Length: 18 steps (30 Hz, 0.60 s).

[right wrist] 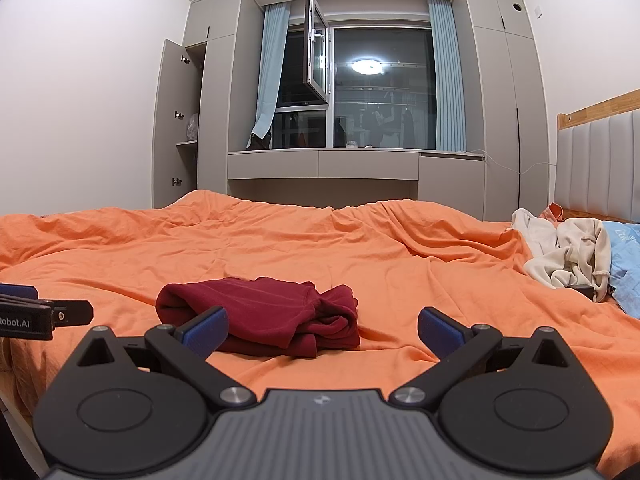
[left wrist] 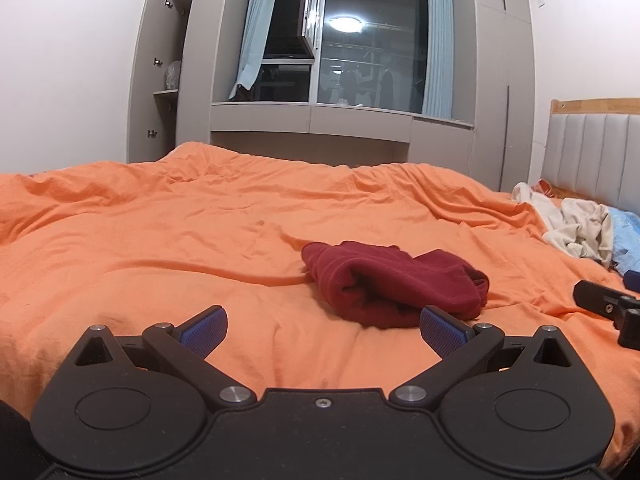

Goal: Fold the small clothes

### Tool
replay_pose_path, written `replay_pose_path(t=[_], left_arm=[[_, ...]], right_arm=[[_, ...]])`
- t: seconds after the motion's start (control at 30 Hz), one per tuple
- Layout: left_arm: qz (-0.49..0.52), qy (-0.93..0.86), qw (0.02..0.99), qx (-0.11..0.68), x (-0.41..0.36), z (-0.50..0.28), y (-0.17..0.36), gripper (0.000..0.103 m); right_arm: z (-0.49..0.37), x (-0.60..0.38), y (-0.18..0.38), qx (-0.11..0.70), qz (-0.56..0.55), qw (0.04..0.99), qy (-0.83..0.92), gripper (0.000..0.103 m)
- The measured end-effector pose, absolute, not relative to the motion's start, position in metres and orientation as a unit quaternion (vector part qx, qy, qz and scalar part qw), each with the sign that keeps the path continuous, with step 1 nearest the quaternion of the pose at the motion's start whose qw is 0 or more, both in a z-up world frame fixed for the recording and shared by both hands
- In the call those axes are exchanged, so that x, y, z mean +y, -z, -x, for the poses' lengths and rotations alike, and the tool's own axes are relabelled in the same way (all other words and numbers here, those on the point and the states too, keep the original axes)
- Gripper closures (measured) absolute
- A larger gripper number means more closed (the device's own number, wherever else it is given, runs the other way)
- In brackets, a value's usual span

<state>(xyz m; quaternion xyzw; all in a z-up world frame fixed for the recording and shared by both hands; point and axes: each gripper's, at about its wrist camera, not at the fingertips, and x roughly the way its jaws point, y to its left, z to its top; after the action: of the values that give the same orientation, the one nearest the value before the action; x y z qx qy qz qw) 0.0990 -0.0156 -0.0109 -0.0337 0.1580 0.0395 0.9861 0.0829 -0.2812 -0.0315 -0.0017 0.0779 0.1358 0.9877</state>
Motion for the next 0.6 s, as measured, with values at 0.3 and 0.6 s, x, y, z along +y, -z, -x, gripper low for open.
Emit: replay_pose_path(t=[0.3,0.6], left_arm=[[0.023,-0.046,0.986,0.16,-0.0169,-0.0991,0.0106,0.001],[0.023,-0.048,0.986,0.161,-0.0174,-0.0988,0.0103,0.001]], right_arm=[[-0.083,-0.2812,0.0316,0.078,0.002,0.988,-0.136,0.0],[-0.083,-0.2812,0.0315,0.078,0.001,0.988,-0.136,0.0]])
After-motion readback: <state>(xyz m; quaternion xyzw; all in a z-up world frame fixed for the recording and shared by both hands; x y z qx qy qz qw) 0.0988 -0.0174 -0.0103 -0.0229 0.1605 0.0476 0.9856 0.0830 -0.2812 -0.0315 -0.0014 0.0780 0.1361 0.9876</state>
